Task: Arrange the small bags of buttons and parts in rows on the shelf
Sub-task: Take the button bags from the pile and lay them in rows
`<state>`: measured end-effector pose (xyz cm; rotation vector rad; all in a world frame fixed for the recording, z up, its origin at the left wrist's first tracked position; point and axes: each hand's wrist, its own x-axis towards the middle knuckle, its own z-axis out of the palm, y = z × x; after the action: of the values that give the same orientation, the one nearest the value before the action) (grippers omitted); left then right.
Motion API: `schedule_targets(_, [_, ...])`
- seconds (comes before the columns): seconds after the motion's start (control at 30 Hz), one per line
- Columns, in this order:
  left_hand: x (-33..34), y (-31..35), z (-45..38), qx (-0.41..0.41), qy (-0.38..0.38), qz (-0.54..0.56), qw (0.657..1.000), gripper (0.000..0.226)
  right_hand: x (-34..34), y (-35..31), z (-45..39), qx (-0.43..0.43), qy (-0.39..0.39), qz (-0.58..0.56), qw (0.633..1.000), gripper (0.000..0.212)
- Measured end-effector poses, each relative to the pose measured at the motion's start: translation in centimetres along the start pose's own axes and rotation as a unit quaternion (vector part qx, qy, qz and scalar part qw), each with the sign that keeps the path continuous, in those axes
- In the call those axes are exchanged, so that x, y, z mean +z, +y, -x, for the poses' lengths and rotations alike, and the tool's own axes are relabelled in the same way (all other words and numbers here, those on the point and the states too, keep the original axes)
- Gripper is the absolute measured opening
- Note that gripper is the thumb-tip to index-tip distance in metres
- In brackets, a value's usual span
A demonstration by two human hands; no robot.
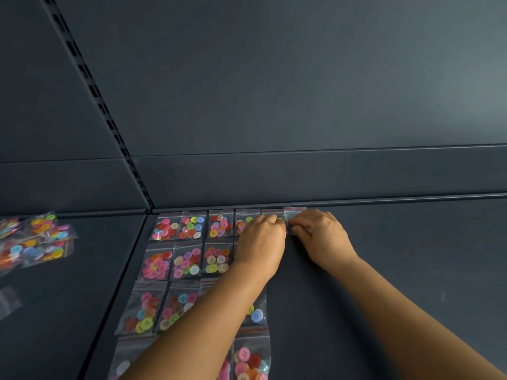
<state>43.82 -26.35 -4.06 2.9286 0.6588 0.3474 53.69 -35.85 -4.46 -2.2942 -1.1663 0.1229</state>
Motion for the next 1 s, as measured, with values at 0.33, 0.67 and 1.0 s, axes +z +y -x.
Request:
schedule_targets(0.33, [-0.2,0.1,-0.1,-0.008,-0.013,-0.024,1.000,0.025,-0.4,-0.5,0.0,0.016,0.005,0.039,0.999,0.018])
schedule_targets(0.67, [-4.6,-2.1,3.5,-0.044,0.058,-0.029,0.997,0.054,-1.5,-5.2,1.5,-0.079,0.012,0.069,0.994,0.048])
schedule_targets(1.0, [-9.3,-9.8,12.1,-0.154,0.084,-0.032,0.984,0.058,2.6,-15.5,3.0,-0.196,-0.059,0.077,0.976,0.064])
